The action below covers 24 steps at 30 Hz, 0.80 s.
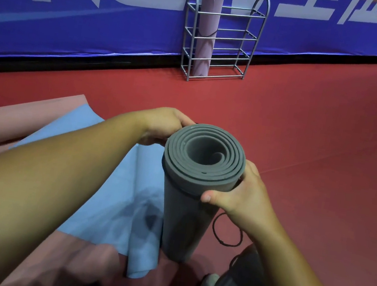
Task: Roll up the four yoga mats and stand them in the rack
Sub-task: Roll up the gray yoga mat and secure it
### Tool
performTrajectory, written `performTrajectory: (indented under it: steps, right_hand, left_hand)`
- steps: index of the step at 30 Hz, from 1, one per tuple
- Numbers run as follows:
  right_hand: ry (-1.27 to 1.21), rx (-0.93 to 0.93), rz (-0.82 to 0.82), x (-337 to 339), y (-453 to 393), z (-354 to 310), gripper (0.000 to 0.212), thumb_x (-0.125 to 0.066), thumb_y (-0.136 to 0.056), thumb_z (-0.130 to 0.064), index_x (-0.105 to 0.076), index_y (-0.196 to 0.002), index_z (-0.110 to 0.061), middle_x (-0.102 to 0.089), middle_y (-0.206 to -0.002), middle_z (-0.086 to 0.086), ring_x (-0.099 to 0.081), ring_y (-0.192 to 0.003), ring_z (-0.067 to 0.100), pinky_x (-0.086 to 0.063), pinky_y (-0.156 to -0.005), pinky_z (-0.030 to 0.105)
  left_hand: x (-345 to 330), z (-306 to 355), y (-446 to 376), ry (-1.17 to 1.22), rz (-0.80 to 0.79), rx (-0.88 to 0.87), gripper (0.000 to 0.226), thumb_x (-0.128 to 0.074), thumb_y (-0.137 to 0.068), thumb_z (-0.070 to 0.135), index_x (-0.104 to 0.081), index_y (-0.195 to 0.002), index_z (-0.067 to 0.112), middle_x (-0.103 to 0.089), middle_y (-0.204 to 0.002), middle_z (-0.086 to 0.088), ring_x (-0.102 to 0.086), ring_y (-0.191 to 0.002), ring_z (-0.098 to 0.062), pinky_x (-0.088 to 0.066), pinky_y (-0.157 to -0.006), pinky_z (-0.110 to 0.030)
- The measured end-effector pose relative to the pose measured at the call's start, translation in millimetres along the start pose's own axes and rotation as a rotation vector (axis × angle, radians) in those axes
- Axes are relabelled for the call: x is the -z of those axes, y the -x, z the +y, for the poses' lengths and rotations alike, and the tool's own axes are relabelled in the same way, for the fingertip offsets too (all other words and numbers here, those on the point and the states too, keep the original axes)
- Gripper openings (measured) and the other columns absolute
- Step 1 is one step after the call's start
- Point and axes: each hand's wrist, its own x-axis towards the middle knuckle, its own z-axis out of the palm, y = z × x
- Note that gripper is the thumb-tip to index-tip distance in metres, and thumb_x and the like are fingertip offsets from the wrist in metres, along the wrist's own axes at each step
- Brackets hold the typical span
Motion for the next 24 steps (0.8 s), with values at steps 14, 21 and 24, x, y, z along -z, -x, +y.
performTrajectory:
  steps: [14,21,24]
  right_hand:
    - [-0.396,-0.185,-0.106,-7.6,-1.3,29.3,0.069,-0.089,-0.06,-0.022,-0.064,-0.124,-0.026,-0.07,-0.124,-0.004,-0.063,-0.119,0.015,-0.05,-0.104,0.045]
    - [-0.769,-0.312,-0.176,6.4,-3.3,34.2,0.057,-0.052,-0.064,0.003,-0.074,-0.114,-0.012,-0.069,-0.106,0.01,-0.051,-0.09,0.024,-0.037,-0.078,0.036]
    - [-0.686,-0.388,-0.025,2.6,-7.4,28.0,0.037,-0.053,-0.082,0.006,-0.079,-0.099,-0.013,-0.072,-0.091,-0.001,-0.048,-0.079,0.015,-0.029,-0.07,0.035]
  left_hand:
    - [-68.8,-95.0,41.5,0.403,0.126,0.053,0.042,-0.04,-0.099,-0.007,-0.065,-0.109,0.025,-0.06,-0.081,0.0,-0.048,-0.067,-0.014,-0.055,-0.061,-0.025]
    - [-71.6,-97.9,39.1,0.308,0.069,0.158,0.043,-0.037,-0.097,0.0,-0.066,-0.104,0.031,-0.057,-0.087,-0.003,-0.044,-0.059,-0.013,-0.061,-0.071,-0.037]
    - [-72.0,-98.1,40.7,0.231,0.064,0.179,0.042,-0.038,-0.095,0.0,-0.064,-0.106,0.03,-0.056,-0.087,-0.002,-0.042,-0.061,-0.014,-0.062,-0.074,-0.04]
